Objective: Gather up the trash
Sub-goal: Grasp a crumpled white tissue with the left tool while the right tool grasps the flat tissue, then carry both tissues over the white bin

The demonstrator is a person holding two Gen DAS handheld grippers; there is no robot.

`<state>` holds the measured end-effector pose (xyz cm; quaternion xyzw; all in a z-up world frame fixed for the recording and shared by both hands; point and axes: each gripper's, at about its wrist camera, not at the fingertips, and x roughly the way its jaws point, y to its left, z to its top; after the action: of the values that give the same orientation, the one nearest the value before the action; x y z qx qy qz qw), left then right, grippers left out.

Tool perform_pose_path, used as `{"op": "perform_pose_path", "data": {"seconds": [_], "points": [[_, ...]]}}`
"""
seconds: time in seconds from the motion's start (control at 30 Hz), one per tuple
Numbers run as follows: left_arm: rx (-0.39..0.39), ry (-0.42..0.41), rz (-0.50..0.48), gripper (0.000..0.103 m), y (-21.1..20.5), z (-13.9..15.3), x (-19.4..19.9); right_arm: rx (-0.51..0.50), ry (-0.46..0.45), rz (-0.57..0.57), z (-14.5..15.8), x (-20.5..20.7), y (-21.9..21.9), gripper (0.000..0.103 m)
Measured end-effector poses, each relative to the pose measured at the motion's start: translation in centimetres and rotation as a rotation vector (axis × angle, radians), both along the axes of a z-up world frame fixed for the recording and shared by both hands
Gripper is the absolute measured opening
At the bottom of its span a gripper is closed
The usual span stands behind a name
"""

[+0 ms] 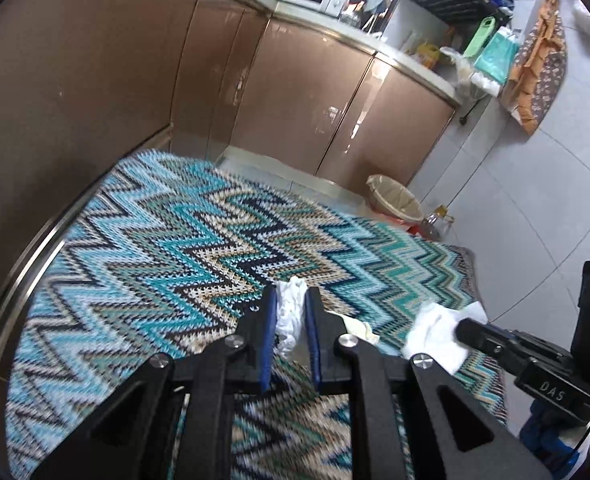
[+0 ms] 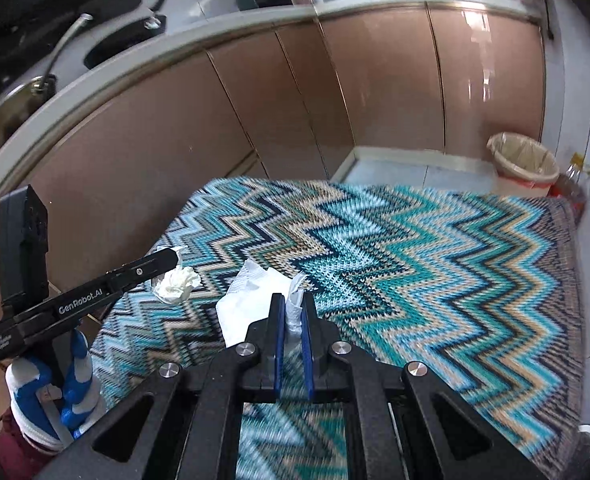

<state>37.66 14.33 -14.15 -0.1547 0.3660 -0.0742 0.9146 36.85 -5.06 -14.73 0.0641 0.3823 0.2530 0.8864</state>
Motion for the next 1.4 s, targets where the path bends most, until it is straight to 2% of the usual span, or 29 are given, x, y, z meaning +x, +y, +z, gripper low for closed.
{"op": "perform_pose_path", "data": {"seconds": [0.17,0.33,0.5,0.63,0.8,1.07,1.27,1.4], "points": [[0.022,-0.059,-0.018,0.013,-1.1,4.0,-4.0,-0.001,-0.071,-0.026,3.4,-4.6,-2.3,0.007],[0.054,-0.115,-0.076,0.013,-4.6,7.6,-7.7,0.007,-0.148,-0.082,6.4,-9.8,-6.4,0.007],[0.08,-0.16,-0.178,0.013,-11.0,10.3,-10.9,-0.021,-0.224,-0.161,8.4,-15.2,-12.0,0.007],[0.098,-0.161,-0.281,0.013,-17.2,10.9,-12.4,-0.062,-0.253,-0.255,8.6,-18.7,-17.5,0.008],[0.124,-0.102,-0.437,0.013,-27.1,9.1,-12.9,-0.127,-0.229,-0.386,6.6,-21.9,-24.5,0.008],[0.212,0.006,-0.65,0.013,-43.1,3.1,-13.4,-0.199,-0.092,-0.552,-0.2,-23.5,-33.6,0.009],[0.271,0.086,-0.719,0.014,-50.8,-1.7,-12.1,-0.205,0.014,-0.622,-5.4,-23.2,-38.3,0.01],[0.293,0.139,-0.739,0.016,-53.8,-4.8,-11.2,-0.207,0.074,-0.651,-8.2,-22.5,-40.4,0.01]]}}
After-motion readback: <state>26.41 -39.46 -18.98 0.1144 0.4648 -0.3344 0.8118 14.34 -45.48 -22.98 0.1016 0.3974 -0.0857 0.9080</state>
